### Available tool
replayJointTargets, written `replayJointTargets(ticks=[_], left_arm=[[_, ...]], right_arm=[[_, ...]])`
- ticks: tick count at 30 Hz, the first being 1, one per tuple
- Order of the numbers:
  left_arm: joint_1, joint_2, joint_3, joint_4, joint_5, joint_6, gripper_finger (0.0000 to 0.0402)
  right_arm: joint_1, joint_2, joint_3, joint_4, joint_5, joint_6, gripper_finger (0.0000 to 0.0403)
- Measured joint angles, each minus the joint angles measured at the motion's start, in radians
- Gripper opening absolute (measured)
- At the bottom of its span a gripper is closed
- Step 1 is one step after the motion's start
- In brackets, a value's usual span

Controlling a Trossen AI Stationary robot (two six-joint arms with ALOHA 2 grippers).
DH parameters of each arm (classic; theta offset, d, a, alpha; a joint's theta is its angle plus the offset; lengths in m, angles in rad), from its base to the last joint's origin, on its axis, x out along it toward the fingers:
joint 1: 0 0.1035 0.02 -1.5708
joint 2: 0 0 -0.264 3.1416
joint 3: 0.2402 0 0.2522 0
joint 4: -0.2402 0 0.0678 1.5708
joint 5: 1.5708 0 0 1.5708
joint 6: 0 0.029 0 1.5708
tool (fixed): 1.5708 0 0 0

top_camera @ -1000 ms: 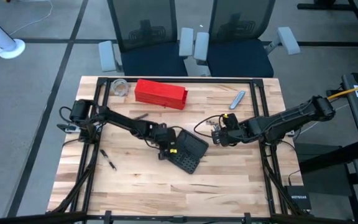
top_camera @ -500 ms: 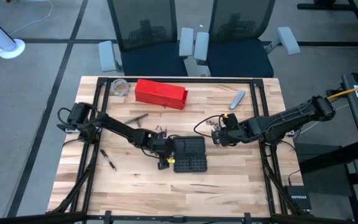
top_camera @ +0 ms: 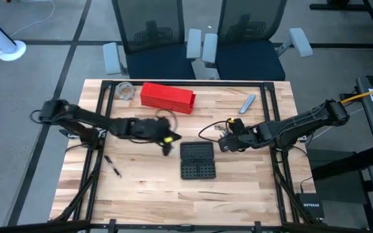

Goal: Prefit tool cases
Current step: Return to Home Position

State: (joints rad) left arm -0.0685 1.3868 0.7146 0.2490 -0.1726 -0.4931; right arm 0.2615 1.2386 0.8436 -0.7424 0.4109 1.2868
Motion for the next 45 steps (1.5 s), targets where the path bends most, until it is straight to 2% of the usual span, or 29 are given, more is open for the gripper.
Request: replayJointTargets(ticks=[3,7,14,18,23,26,31,34,38,42,45], left_arm=[[0.001,-0.13,-0.192,0.22,-0.002,-0.024,0.0],[0.018,-0.259,-0.394,0.359,0.005,-0.018,0.0],[0.03,-0.364,-0.705,0.678,0.051,-0.031,0.0],[0.017,-0.379,-0.704,0.657,0.109,0.004,0.0],[0.036,-0.379,-0.705,0.654,0.091,0.057,0.0],[0.068,-0.379,-0.705,0.647,0.085,0.057,0.0],[0.1,-0.377,-0.705,0.644,0.081,0.131,0.0],[0.107,-0.377,-0.705,0.634,0.027,0.181,0.0],[0.111,-0.377,-0.705,0.615,-0.079,0.19,0.0],[0.112,-0.379,-0.705,0.607,-0.109,0.201,0.0],[0.112,-0.379,-0.705,0.579,-0.11,0.215,0.0]], right_arm=[[0.0,-0.004,0.0,0.066,-0.012,-0.052,0.0],[0.001,-0.028,0.001,0.165,0.002,-0.064,0.0],[0.007,-0.13,0.001,0.214,0.239,-0.061,0.0],[0.008,-0.193,-0.005,0.191,0.353,-0.095,0.0],[0.064,-0.289,-0.086,0.209,0.489,-0.199,0.0],[0.14,-0.383,-0.206,0.226,0.535,-0.194,0.0],[0.287,-0.571,-0.466,0.447,0.627,-0.24,0.0],[0.325,-0.658,-0.637,0.704,0.583,-0.4,0.0],[0.281,-0.725,-0.823,1.087,0.372,-0.739,0.0],[0.182,-0.728,-0.831,1.132,0.106,-1.12,0.0],[0.084,-0.726,-0.83,1.106,-0.022,-1.196,0.0]])
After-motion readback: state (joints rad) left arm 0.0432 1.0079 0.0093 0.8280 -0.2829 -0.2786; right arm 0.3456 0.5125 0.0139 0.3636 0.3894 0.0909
